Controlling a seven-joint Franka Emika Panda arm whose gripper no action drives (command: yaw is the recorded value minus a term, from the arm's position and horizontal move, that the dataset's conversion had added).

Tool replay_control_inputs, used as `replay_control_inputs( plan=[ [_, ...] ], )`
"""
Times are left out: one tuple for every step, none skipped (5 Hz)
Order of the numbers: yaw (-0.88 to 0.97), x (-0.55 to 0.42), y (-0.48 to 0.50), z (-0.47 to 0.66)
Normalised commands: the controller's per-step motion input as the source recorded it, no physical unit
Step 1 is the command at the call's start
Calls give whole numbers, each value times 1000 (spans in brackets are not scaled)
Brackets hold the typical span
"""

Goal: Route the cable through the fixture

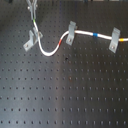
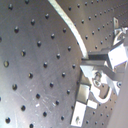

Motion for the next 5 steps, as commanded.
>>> replay_control_inputs(
  plan=[
    [-83, 42, -444, -620],
    [0, 55, -161, -555],
    [40, 79, 38, -305],
    [49, 87, 303, 77],
    [169, 166, 439, 88]
  ],
)
